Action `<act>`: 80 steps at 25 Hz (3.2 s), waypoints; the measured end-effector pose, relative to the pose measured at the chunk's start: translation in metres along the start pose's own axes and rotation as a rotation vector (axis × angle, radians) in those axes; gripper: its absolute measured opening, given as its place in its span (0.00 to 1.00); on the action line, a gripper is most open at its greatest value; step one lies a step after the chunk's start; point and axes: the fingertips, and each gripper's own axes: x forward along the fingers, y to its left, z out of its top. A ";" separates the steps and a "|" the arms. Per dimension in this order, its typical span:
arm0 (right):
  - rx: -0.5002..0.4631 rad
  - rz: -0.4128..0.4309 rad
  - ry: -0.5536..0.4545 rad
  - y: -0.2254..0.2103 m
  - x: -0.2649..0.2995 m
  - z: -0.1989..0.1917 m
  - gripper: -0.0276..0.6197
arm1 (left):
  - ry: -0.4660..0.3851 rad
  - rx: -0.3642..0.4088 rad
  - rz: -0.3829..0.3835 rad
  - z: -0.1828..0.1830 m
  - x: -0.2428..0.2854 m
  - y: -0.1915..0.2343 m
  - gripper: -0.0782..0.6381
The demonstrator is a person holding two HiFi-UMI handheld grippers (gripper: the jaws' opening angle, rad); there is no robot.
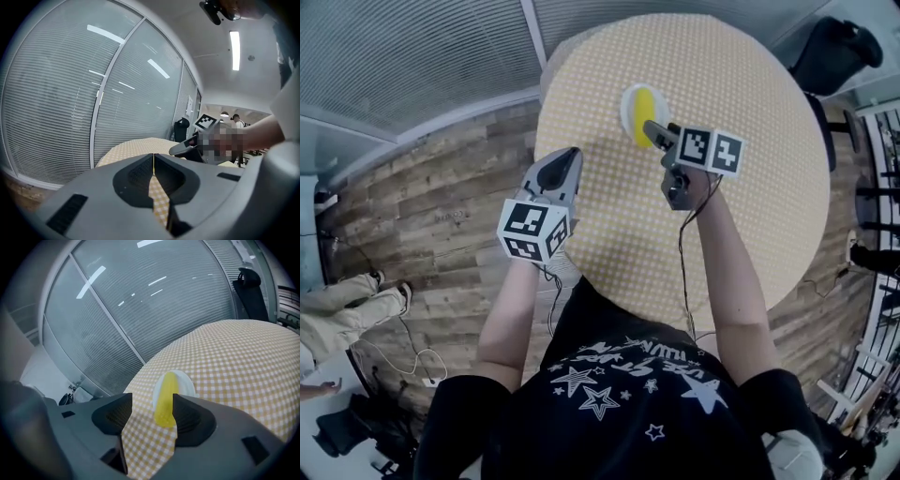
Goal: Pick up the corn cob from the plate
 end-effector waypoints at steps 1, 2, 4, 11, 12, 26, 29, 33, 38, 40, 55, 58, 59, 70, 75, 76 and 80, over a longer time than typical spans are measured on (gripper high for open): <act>0.002 -0.013 0.017 -0.002 0.009 0.001 0.44 | 0.004 -0.006 -0.004 -0.001 0.002 0.004 0.12; 0.001 -0.027 0.033 -0.004 0.018 0.002 0.45 | 0.008 -0.011 -0.008 -0.003 0.005 0.008 0.12; -0.007 -0.060 0.065 -0.009 0.035 0.003 0.46 | 0.016 -0.018 -0.013 -0.005 0.011 0.015 0.13; -0.063 -0.185 0.175 -0.038 0.076 -0.004 0.47 | 0.037 -0.046 -0.021 -0.015 0.025 0.029 0.12; -0.071 -0.199 0.187 -0.041 0.080 -0.004 0.47 | 0.040 -0.049 -0.023 -0.017 0.026 0.030 0.12; -0.164 -0.309 0.345 -0.053 0.107 -0.016 0.46 | 0.070 -0.079 -0.051 -0.032 0.035 0.031 0.13; -0.179 -0.289 0.354 -0.052 0.107 -0.016 0.46 | 0.074 -0.079 -0.052 -0.033 0.034 0.028 0.13; -0.211 -0.272 0.355 -0.051 0.108 -0.015 0.46 | 0.080 -0.082 -0.051 -0.036 0.032 0.024 0.12; -0.208 -0.220 0.333 -0.052 0.105 -0.014 0.46 | 0.083 -0.076 -0.043 -0.036 0.025 0.022 0.12; -0.181 -0.186 0.317 -0.052 0.101 -0.013 0.46 | 0.081 -0.076 -0.032 -0.036 0.021 0.025 0.12; 0.086 0.071 0.066 -0.036 0.027 -0.009 0.46 | 0.060 -0.088 -0.031 -0.030 -0.002 -0.009 0.13; 0.085 0.139 0.009 -0.026 0.003 -0.007 0.46 | 0.055 -0.090 -0.033 -0.028 -0.006 -0.025 0.13; 0.081 0.161 -0.008 -0.023 -0.007 -0.006 0.46 | 0.053 -0.090 -0.032 -0.028 -0.008 -0.032 0.13; 0.098 0.369 -0.111 -0.012 -0.113 -0.035 0.46 | 0.020 -0.097 0.029 -0.032 -0.040 -0.121 0.13; 0.113 0.459 -0.112 -0.020 -0.160 -0.062 0.46 | -0.010 -0.128 0.074 -0.043 -0.053 -0.168 0.13; 0.111 0.474 -0.109 -0.022 -0.169 -0.067 0.46 | -0.015 -0.131 0.084 -0.046 -0.056 -0.177 0.13; 0.076 0.521 -0.091 -0.028 -0.199 -0.086 0.46 | -0.032 -0.128 0.122 -0.054 -0.067 -0.213 0.12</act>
